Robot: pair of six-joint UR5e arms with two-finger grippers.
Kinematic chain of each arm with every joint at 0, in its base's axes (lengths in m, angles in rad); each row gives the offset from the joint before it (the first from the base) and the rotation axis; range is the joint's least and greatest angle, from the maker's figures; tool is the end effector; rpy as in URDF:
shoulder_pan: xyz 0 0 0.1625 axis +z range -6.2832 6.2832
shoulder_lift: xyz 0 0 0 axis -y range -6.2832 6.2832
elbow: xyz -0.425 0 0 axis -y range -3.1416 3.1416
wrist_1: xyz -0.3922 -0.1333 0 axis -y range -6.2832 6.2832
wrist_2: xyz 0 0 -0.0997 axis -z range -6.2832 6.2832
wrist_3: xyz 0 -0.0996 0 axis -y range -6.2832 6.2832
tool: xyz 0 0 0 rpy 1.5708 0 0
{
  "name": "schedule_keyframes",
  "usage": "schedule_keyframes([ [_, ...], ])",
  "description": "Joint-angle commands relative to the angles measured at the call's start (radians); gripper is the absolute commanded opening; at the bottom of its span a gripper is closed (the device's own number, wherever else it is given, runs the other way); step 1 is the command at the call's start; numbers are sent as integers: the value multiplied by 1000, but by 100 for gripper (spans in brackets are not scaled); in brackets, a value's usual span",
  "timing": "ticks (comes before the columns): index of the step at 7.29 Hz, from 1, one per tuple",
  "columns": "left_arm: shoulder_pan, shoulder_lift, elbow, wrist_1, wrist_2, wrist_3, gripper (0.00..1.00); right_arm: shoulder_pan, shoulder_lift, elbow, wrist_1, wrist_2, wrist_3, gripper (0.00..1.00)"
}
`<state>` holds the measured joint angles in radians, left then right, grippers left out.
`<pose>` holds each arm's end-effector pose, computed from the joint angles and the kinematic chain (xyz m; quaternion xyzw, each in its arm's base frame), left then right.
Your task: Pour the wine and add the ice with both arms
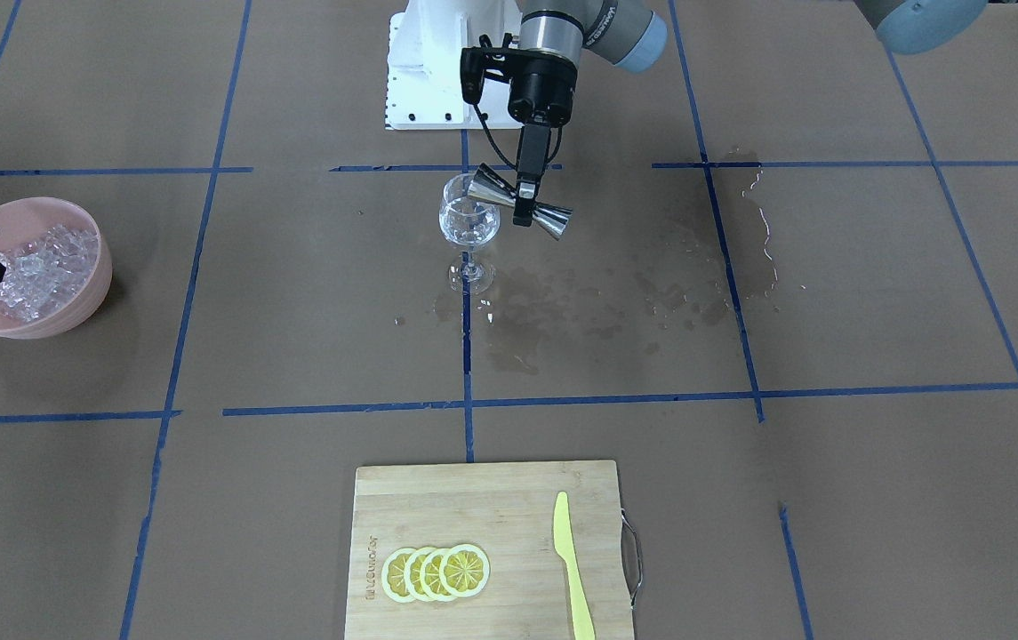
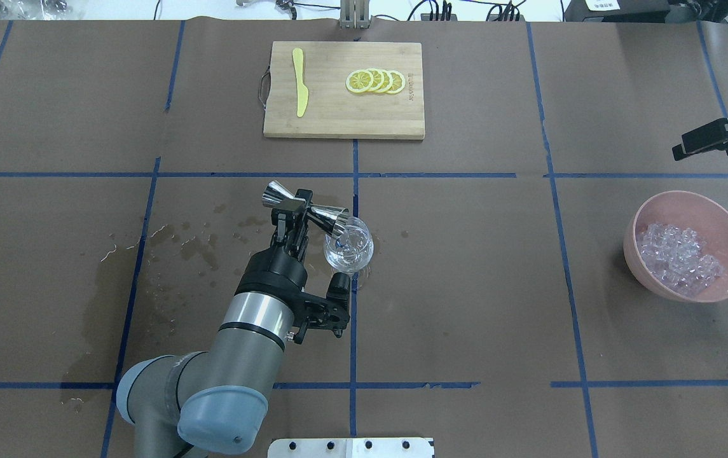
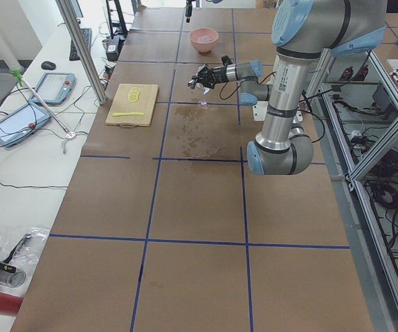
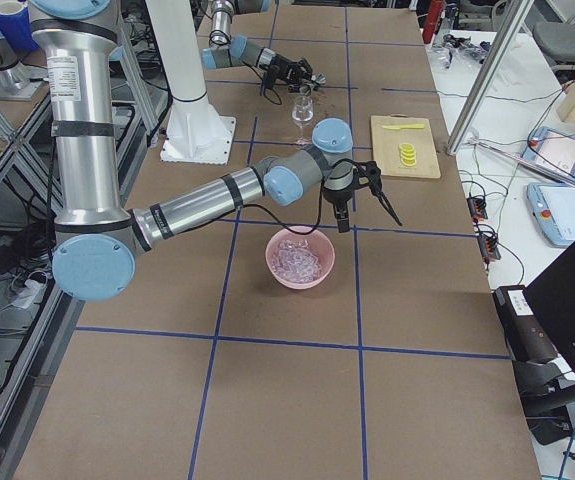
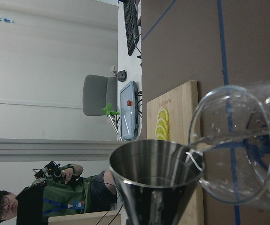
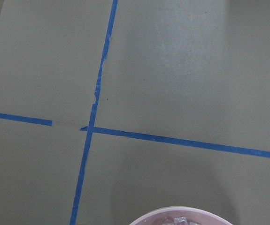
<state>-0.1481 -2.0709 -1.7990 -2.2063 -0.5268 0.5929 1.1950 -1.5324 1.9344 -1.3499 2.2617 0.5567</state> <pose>0.5274 -0.3005 0.1871 0.6560 -0.1340 0.4014 0.6249 -0.1197 -0.4935 0.4379 0.1127 -0.4175 -0.0224 0.9014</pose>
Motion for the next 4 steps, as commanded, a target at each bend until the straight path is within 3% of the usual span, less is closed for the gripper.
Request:
schedule_keyframes([
  [1,4,0,-5,19,-2,7,0,0,0,0,0,1,0,100],
  [4,-5,2,-54,7,-2,-11,0,0,2,-2,0,-1,0,100],
])
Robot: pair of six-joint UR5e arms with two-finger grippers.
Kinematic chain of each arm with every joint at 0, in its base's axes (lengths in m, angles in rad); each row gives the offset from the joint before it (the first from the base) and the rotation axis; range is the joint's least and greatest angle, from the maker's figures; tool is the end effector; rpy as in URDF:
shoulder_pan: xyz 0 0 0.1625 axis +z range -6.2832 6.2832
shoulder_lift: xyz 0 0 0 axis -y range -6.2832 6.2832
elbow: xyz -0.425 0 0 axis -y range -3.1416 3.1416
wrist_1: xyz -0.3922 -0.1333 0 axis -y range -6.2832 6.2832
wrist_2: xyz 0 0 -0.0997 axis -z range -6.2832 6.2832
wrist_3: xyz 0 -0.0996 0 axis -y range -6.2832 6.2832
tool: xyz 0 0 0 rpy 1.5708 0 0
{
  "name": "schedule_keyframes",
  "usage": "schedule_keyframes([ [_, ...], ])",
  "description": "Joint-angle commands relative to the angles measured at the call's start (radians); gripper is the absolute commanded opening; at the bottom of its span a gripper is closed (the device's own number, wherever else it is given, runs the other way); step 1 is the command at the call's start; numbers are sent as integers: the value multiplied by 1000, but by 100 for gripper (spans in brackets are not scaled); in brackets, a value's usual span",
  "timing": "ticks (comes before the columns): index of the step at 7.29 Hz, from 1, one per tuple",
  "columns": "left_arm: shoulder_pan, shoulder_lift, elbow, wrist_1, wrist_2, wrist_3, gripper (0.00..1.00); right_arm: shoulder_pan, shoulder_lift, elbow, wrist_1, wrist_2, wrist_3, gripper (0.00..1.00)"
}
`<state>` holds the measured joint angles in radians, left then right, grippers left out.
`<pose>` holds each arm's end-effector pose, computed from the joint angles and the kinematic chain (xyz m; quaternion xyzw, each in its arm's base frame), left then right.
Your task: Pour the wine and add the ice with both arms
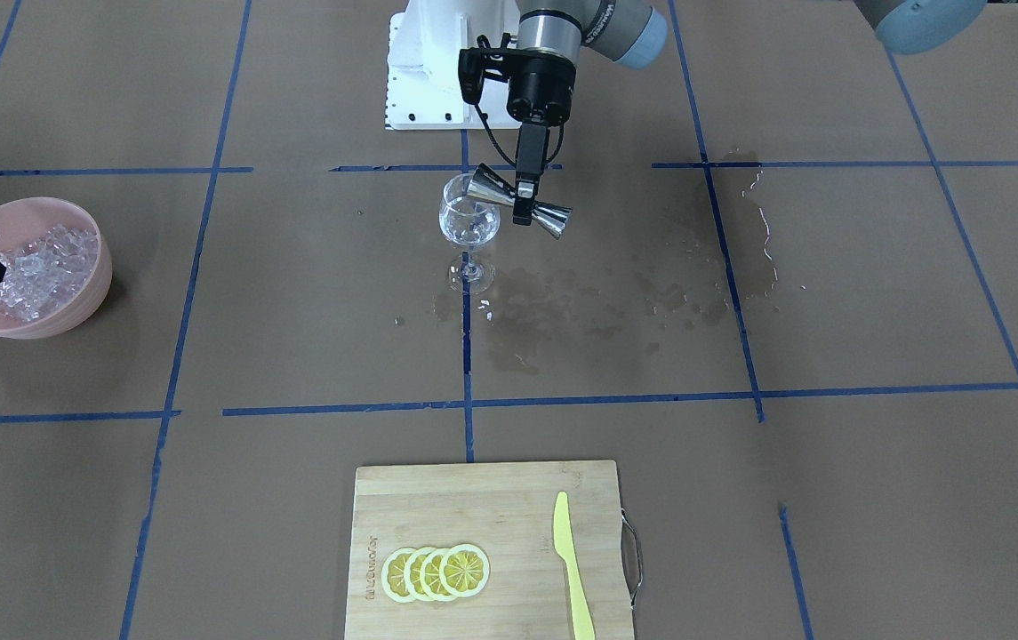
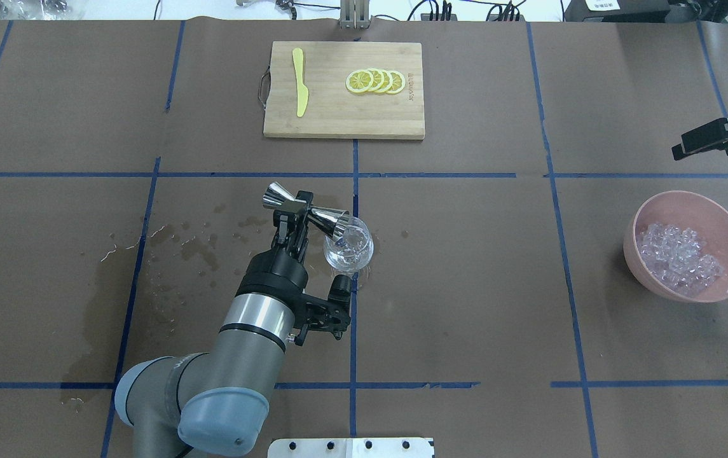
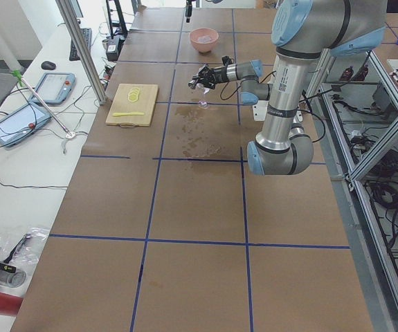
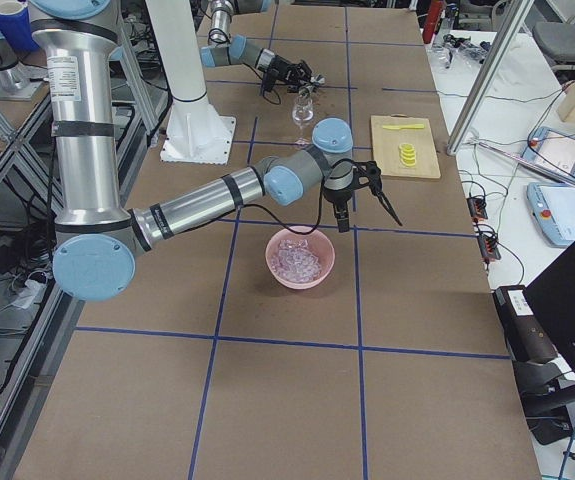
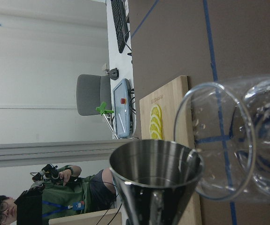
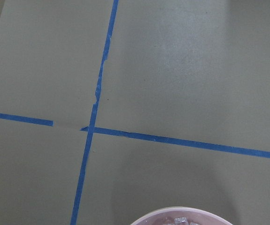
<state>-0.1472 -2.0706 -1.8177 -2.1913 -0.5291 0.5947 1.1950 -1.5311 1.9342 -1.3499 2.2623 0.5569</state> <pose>0.5227 -0.2992 0.1816 0.6568 -0.1325 0.4018 0.6242 -0.1198 -0.4939 0.4373 0.1129 -0.4180 -0.0226 0.9011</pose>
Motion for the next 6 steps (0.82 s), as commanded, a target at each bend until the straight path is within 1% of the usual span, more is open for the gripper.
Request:
schedule_keyframes([
  [1,-11,13,-48,-19,0,-132,0,0,0,-4,0,-3,0,100],
  [2,-12,20,-48,-27,-2,-303,0,0,0,-9,-2,-3,0,100],
  [3,-14,45,-46,-89,-2,-466,0,0,0,-11,-2,-3,14,100],
  [4,-14,120,-45,-222,-2,-552,0,-15,0,-9,0,-6,55,100],
  [5,-15,238,-34,-452,-2,-626,0,-23,-1,-9,2,-6,61,100],
  [6,-17,350,-19,-678,-27,-663,0,-32,-1,-4,2,-9,61,100],
])
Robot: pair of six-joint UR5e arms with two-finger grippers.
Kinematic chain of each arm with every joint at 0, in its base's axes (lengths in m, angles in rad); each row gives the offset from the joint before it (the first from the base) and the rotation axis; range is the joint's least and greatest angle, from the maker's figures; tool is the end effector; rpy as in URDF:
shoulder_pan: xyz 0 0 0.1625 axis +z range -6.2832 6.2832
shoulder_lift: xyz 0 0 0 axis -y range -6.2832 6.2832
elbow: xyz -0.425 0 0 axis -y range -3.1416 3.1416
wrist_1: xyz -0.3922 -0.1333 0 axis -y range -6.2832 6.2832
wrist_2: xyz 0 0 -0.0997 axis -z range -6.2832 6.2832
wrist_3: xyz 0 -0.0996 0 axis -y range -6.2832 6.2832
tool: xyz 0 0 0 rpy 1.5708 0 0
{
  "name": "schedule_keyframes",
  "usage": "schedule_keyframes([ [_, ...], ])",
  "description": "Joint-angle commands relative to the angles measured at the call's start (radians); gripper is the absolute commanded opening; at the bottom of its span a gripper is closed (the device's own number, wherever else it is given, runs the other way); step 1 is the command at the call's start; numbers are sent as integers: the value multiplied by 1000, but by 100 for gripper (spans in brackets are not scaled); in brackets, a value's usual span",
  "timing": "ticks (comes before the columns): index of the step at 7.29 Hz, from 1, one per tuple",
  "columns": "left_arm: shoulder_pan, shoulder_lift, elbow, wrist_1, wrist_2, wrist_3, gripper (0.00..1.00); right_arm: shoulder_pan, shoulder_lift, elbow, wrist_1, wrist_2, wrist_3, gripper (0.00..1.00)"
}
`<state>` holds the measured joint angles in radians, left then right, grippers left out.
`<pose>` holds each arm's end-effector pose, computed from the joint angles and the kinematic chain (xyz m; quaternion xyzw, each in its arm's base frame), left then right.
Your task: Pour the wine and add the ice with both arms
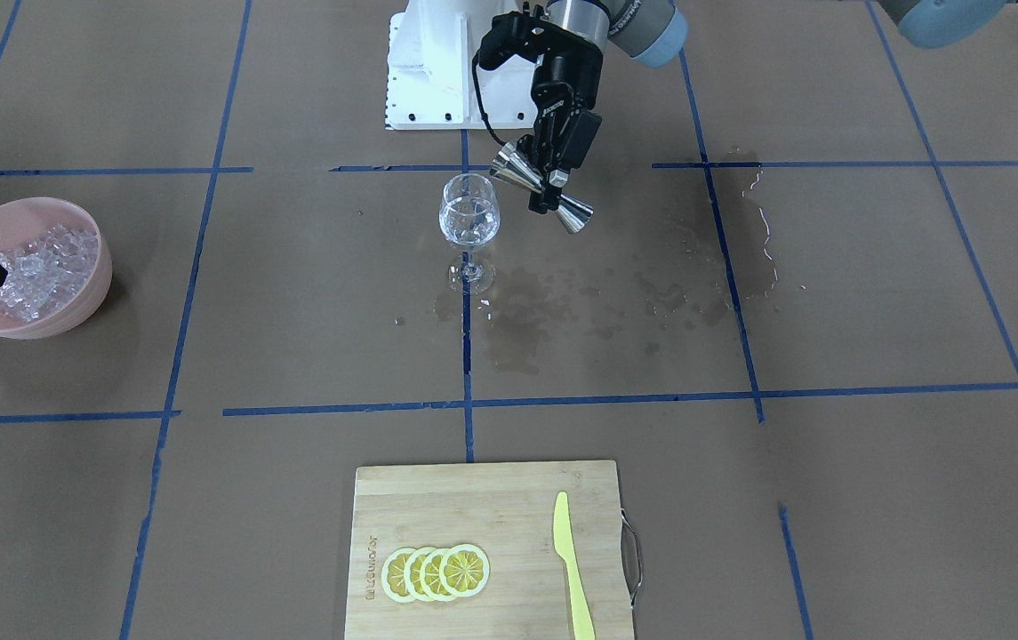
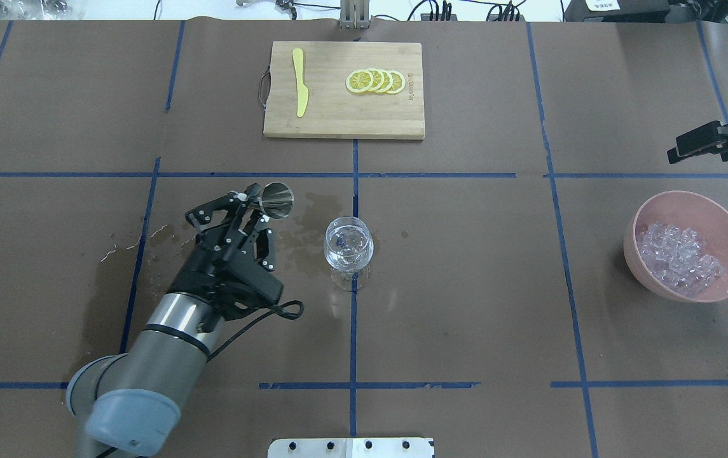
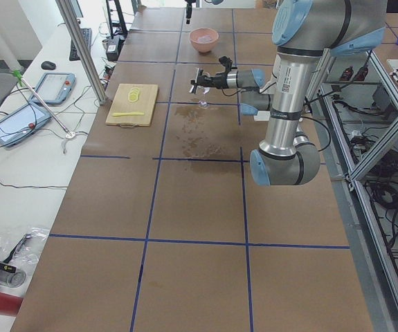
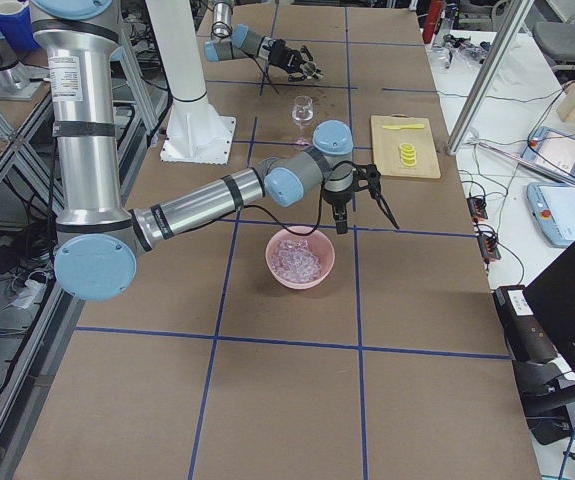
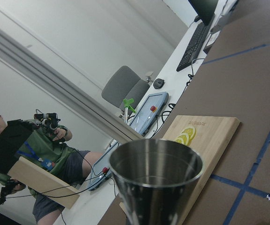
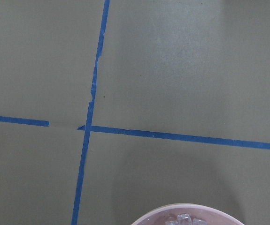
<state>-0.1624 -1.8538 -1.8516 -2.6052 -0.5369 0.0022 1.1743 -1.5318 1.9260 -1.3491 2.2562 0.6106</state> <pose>0.4564 -0.2966 0.2599 0.6982 0.1400 0.1233 0.6912 -0.1301 -0.4926 0.4419 0.0955 -0.4182 -0.0054 0.9033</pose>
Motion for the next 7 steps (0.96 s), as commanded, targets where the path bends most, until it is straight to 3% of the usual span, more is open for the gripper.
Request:
schedule_keyframes([
  [1,-18,160,67,-353,-18,-188,0,-28,-8,5,2,-10,8,100],
  [2,-38,200,113,-418,-28,-385,0,-51,-58,7,68,-23,8,100],
  [4,-96,281,191,-530,-63,-508,0,-73,-169,4,249,-26,58,100],
  [6,-112,382,224,-601,-100,-599,0,-108,-204,4,309,-26,100,100],
  [7,-144,451,241,-613,-177,-670,0,-116,-209,4,309,-29,100,100],
])
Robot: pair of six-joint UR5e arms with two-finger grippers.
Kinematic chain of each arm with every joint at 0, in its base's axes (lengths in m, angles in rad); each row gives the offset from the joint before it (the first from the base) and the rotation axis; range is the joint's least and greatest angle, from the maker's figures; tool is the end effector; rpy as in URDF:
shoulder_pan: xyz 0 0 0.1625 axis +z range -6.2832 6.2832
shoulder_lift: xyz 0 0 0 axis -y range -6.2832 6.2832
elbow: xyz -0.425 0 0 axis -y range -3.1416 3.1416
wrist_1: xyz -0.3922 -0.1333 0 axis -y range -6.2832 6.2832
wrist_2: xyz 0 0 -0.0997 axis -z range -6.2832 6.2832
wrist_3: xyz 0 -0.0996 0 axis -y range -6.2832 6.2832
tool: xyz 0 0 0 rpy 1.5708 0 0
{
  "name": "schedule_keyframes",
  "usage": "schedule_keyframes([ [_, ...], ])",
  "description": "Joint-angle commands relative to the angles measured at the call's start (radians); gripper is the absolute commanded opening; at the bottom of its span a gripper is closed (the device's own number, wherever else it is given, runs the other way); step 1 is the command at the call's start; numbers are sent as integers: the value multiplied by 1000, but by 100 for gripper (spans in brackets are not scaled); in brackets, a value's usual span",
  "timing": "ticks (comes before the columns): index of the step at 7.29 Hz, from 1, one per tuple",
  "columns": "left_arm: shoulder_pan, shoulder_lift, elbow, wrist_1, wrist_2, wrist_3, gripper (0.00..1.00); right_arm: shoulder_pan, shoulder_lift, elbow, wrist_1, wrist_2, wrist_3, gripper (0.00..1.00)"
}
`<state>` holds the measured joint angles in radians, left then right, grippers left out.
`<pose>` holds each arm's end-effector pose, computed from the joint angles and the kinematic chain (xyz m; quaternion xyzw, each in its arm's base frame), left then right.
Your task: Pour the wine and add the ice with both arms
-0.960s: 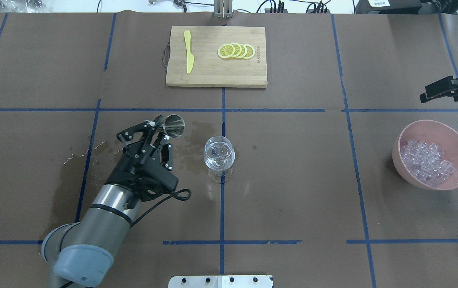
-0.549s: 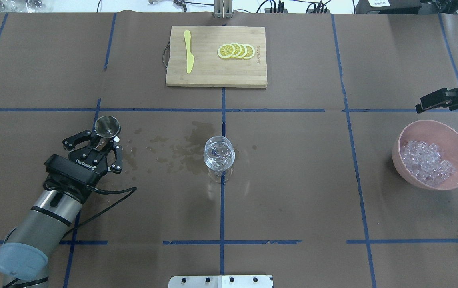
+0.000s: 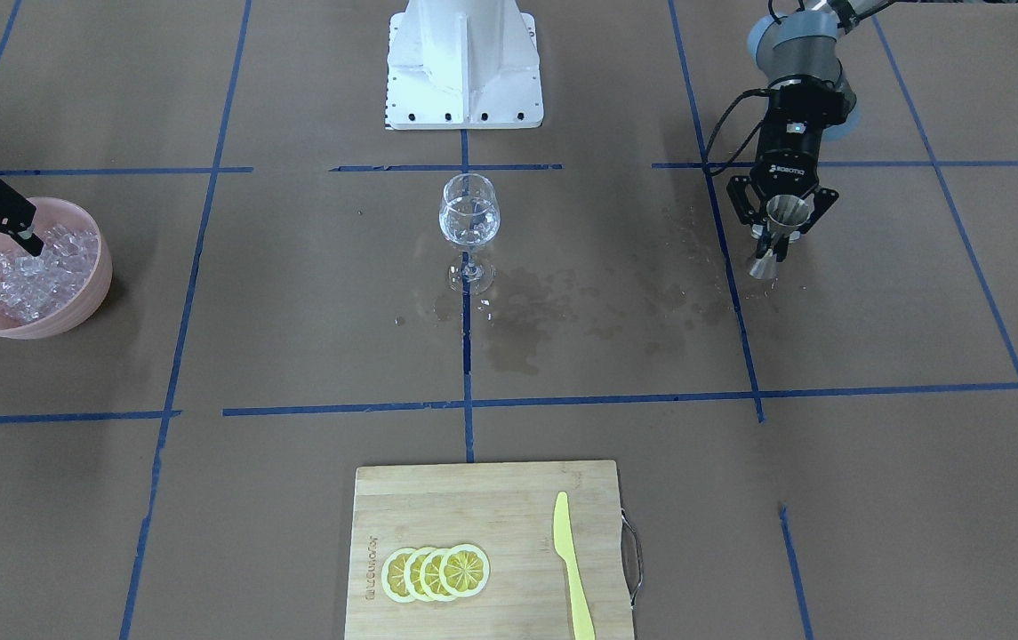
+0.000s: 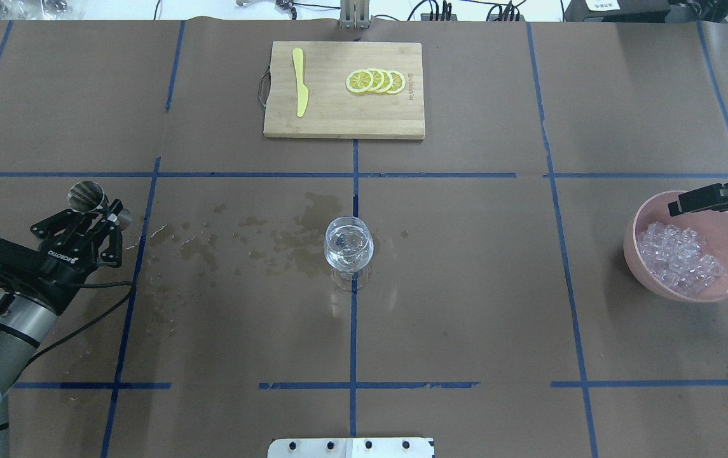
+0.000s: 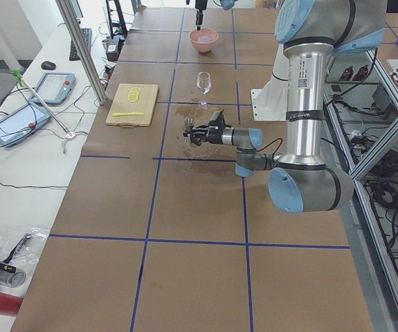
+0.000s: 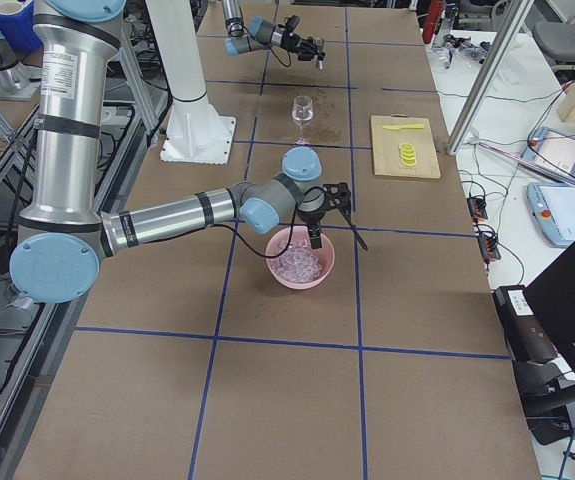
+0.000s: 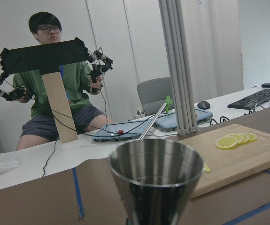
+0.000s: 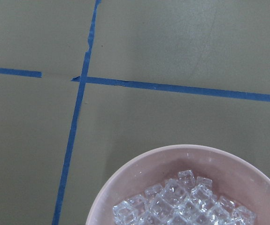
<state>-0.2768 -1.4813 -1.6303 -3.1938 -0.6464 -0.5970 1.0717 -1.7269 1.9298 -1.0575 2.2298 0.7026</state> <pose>0.3380 -0.3172 0.4966 0.6274 0.3363 -0.0859 0.6971 -0.1495 -0.4253 0.4972 0.1022 -0.4375 -0.0228 0.8931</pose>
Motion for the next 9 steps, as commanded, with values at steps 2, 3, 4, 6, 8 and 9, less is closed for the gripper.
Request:
schedule_keyframes([
  [2,-30,122,125,-137,-121,-264,0,-27,-22,0,17,-4,8,100],
  [3,-27,115,135,-136,-121,-268,0,-42,-26,0,17,-37,8,100],
  [4,-22,99,171,-136,-116,-273,0,-56,-28,0,17,-51,8,100],
  [6,-19,62,194,-118,-114,-270,0,-58,-26,1,17,-51,9,100],
  [8,-5,39,198,-118,-114,-271,0,-59,-26,3,19,-51,9,100],
  [9,-4,39,216,-118,-116,-271,0,-59,-26,3,17,-51,9,100],
])
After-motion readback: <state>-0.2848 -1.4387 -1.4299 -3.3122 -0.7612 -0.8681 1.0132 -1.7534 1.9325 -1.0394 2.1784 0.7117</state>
